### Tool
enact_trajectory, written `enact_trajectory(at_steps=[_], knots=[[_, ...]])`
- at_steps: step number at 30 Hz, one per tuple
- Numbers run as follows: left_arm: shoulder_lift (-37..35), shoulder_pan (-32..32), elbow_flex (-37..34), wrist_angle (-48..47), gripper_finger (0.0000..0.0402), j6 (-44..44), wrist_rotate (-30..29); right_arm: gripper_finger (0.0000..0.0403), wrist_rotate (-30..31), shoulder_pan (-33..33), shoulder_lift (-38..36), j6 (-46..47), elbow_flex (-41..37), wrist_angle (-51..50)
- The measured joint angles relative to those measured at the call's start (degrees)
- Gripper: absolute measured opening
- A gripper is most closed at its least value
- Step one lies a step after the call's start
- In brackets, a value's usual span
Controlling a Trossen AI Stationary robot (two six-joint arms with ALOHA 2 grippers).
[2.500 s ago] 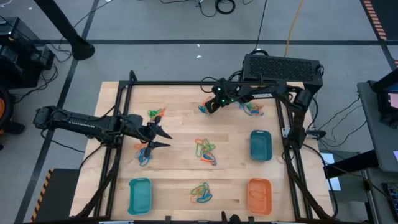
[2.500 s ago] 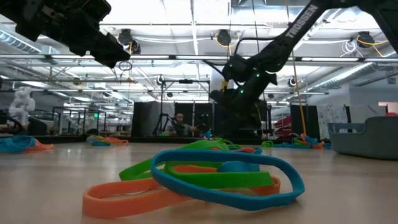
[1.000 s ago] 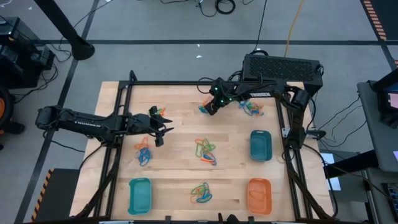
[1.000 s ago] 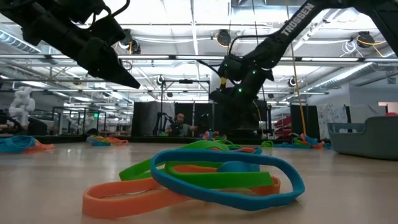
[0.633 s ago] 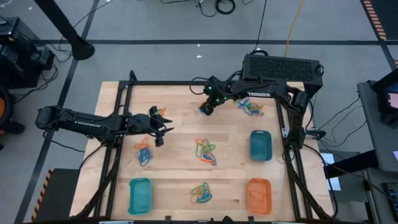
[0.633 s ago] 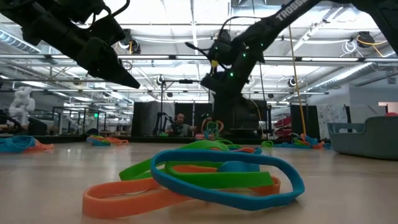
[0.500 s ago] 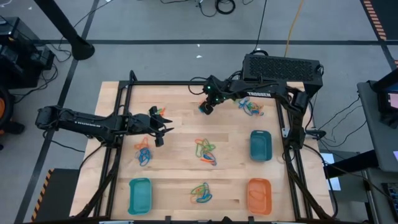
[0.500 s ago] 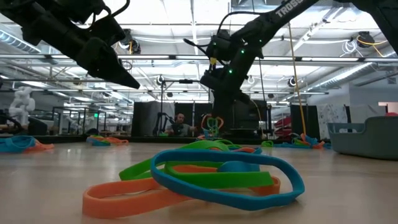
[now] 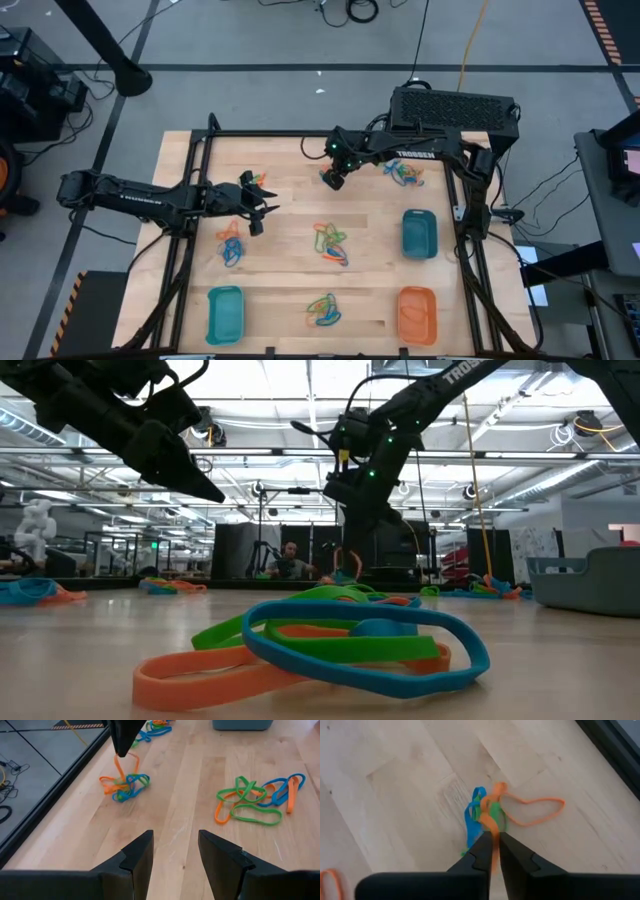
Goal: Sort rubber bands into baskets
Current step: Put the orange rubber band into the orange bin
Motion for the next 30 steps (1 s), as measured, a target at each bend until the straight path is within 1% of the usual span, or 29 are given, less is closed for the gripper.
enact_trajectory(at_steps=[5, 12, 14, 17, 20, 24, 27, 30], knots=[[0.0, 0.0, 0.0, 0.0, 0.0164, 0.02, 0.0, 0.0044, -0.02, -0.02, 0.0, -0.01, 0.01, 0.06], [0.0, 0.04, 0.0, 0.0, 0.0164, 0.02, 0.28, 0.0044, 0.0, -0.02, 0.49, 0.01, 0.01, 0.02], [0.0, 0.04, 0.0, 0.0, 0.0164, -0.02, 0.37, 0.005, 0.12, -0.23, 0.76, 0.03, -0.07, -0.92], [0.0, 0.04, 0.0, -0.05, 0.0164, -0.04, 0.42, 0.0075, 0.01, -1.04, 1.8, 1.91, -0.21, -0.54], [0.0, 0.04, 0.0, -0.15, 0.0164, -0.07, 0.48, 0.0112, 0.7, -1.87, 3.08, 3.25, -0.23, -1.68], [0.0, 0.02, 0.0, -0.24, 0.0164, -0.04, 0.5, 0.0156, 4.87, -2.98, 3.54, 7.06, -0.35, -3.44], [0.0, 0.02, 0.0, -0.2, 0.0164, -0.04, 0.5, 0.0172, 4.66, -3.65, 3.52, 7.78, -0.95, 0.85], [0.0, 0.02, 0.0, -0.22, 0.0164, -0.05, 0.5, 0.0175, 3.13, -4.34, 3.62, 7.03, -1.04, 1.65]])
